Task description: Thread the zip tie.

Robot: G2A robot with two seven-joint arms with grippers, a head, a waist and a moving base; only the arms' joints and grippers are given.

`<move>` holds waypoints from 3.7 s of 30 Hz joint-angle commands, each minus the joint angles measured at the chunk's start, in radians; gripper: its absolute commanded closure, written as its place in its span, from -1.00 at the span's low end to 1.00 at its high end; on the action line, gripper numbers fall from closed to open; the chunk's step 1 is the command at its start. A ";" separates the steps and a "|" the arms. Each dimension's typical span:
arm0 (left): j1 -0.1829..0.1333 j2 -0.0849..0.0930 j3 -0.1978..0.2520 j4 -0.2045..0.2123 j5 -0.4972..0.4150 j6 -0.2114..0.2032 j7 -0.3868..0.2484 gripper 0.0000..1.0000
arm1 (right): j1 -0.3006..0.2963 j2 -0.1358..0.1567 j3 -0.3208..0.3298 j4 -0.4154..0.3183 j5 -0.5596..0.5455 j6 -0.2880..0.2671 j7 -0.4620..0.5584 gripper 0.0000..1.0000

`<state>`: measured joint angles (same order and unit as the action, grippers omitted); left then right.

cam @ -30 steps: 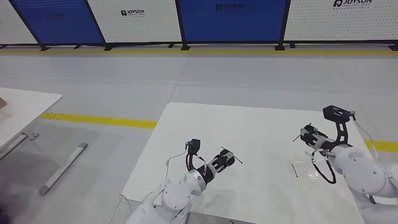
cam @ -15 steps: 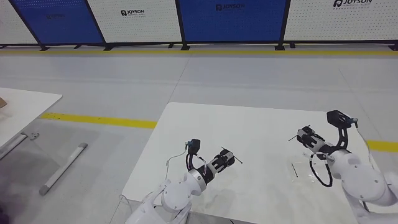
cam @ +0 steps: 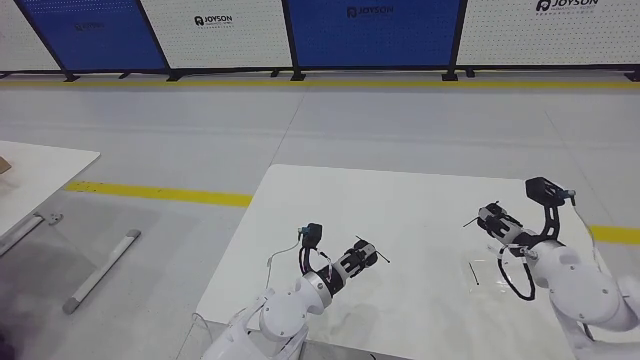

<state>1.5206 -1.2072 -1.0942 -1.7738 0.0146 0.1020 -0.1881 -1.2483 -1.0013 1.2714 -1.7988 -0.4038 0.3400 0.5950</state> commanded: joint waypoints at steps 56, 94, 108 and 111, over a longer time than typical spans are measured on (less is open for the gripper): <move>-0.138 -0.023 0.142 0.048 0.099 0.123 -0.063 1.00 | -0.313 -0.093 0.126 -0.186 0.117 0.000 -0.182 1.00; -0.123 -0.042 0.120 0.040 -0.002 0.090 0.139 1.00 | -0.349 -0.109 0.072 -0.129 0.213 -0.159 -0.212 1.00; -0.123 -0.042 0.120 0.040 -0.002 0.090 0.139 1.00 | -0.339 -0.122 0.072 -0.026 0.468 -0.310 -0.167 1.00; -0.123 -0.042 0.120 0.040 -0.002 0.090 0.139 1.00 | -0.311 -0.129 0.008 -0.013 0.322 -0.237 -0.263 1.00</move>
<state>1.3972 -1.2491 -0.9743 -1.7341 0.0122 0.1918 -0.0488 -1.5668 -1.1284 1.2996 -1.8116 -0.0171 0.0724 0.3752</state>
